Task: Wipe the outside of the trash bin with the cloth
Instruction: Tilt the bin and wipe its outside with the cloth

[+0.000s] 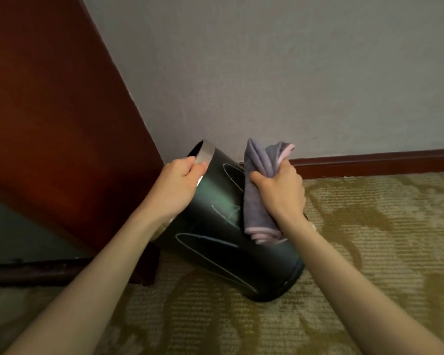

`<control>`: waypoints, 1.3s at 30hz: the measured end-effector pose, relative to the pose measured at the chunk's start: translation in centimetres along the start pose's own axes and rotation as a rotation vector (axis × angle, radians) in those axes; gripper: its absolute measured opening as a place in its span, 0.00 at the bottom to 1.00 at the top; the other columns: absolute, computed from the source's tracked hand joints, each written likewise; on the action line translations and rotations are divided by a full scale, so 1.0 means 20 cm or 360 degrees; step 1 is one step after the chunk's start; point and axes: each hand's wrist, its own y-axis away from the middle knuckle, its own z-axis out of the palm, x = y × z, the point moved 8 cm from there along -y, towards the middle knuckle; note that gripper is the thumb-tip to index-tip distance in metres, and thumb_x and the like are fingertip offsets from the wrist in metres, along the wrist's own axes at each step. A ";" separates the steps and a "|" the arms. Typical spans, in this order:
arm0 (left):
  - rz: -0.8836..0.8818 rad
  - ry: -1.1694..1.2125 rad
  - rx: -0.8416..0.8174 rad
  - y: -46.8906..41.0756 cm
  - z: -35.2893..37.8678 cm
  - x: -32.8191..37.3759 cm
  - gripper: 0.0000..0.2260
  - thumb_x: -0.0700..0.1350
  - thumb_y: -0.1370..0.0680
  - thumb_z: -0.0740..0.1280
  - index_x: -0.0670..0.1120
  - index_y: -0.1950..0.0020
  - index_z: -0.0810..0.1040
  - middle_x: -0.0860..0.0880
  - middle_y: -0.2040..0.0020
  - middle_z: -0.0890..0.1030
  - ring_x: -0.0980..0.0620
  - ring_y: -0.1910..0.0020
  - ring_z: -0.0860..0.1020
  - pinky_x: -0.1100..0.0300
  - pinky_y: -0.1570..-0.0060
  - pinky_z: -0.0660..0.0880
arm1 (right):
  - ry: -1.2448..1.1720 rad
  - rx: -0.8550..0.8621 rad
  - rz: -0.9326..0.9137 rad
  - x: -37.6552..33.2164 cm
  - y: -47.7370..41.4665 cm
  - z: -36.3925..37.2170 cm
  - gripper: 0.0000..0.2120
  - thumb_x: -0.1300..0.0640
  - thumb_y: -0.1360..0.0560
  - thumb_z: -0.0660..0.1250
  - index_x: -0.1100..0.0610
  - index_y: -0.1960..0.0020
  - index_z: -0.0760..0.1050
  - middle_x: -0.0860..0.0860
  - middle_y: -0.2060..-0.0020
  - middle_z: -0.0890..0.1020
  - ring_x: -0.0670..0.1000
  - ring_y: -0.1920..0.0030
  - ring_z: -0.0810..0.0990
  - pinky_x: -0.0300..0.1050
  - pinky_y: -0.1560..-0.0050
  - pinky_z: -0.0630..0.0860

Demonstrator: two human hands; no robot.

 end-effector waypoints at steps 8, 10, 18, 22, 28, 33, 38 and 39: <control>-0.0172 0.0041 0.0048 -0.06 -0.03 -0.06 0.17 0.46 0.21 0.58 0.35 0.63 0.72 0.43 0.68 0.73 0.50 0.65 0.70 0.56 0.67 0.63 | -0.0384 0.0149 -0.0309 -0.14 0.47 0.11 0.22 0.43 0.33 0.64 0.47 0.43 0.62 0.42 0.51 0.72 0.36 0.53 0.74 0.26 0.56 0.69; -0.0150 0.0028 0.0036 -0.06 -0.03 -0.05 0.17 0.45 0.21 0.58 0.35 0.63 0.72 0.44 0.69 0.72 0.49 0.66 0.70 0.55 0.67 0.62 | -0.0445 0.0155 -0.0315 -0.13 0.47 0.12 0.21 0.45 0.32 0.65 0.48 0.44 0.61 0.37 0.54 0.70 0.31 0.54 0.72 0.27 0.53 0.70; -0.0078 0.0122 -0.0093 -0.01 0.02 0.00 0.18 0.48 0.20 0.56 0.33 0.58 0.71 0.42 0.65 0.72 0.48 0.65 0.70 0.47 0.62 0.66 | -0.0502 0.0054 -0.0172 -0.13 0.18 0.07 0.19 0.48 0.34 0.68 0.52 0.45 0.72 0.46 0.55 0.80 0.46 0.56 0.80 0.47 0.56 0.78; -0.0044 0.0158 -0.0113 0.03 0.03 0.01 0.19 0.48 0.19 0.56 0.33 0.58 0.71 0.38 0.65 0.73 0.43 0.65 0.72 0.44 0.61 0.69 | -0.0337 -0.0051 -0.0013 -0.10 -0.04 0.07 0.13 0.51 0.32 0.70 0.56 0.51 0.73 0.49 0.61 0.78 0.50 0.61 0.79 0.42 0.64 0.73; -0.0068 0.0303 -0.0204 0.10 0.04 0.02 0.19 0.49 0.19 0.55 0.32 0.50 0.74 0.31 0.53 0.78 0.35 0.54 0.77 0.36 0.50 0.72 | -0.0203 -0.0220 0.0217 0.03 -0.24 0.13 0.18 0.51 0.31 0.70 0.60 0.47 0.74 0.56 0.54 0.78 0.55 0.55 0.76 0.44 0.57 0.69; -0.0088 0.0405 -0.0247 0.16 0.07 0.05 0.21 0.53 0.21 0.56 0.33 0.50 0.74 0.31 0.55 0.77 0.33 0.56 0.77 0.35 0.54 0.72 | -0.0047 -0.0409 0.0402 0.17 -0.32 0.13 0.24 0.53 0.30 0.69 0.60 0.36 0.71 0.59 0.40 0.77 0.58 0.43 0.76 0.41 0.53 0.67; -0.0070 0.0440 -0.0287 0.18 0.11 0.10 0.23 0.54 0.22 0.56 0.33 0.50 0.73 0.31 0.55 0.77 0.35 0.57 0.76 0.36 0.53 0.72 | 0.0002 -0.0288 0.0467 0.22 -0.27 0.07 0.22 0.50 0.30 0.69 0.59 0.40 0.72 0.57 0.50 0.78 0.56 0.57 0.75 0.44 0.57 0.69; -0.0074 0.0448 -0.0293 0.17 0.11 0.10 0.23 0.54 0.22 0.56 0.33 0.50 0.73 0.32 0.54 0.77 0.35 0.56 0.77 0.36 0.52 0.72 | 0.0040 -0.0243 0.0422 0.20 -0.25 0.05 0.19 0.49 0.30 0.69 0.58 0.45 0.72 0.56 0.54 0.77 0.55 0.60 0.74 0.44 0.60 0.68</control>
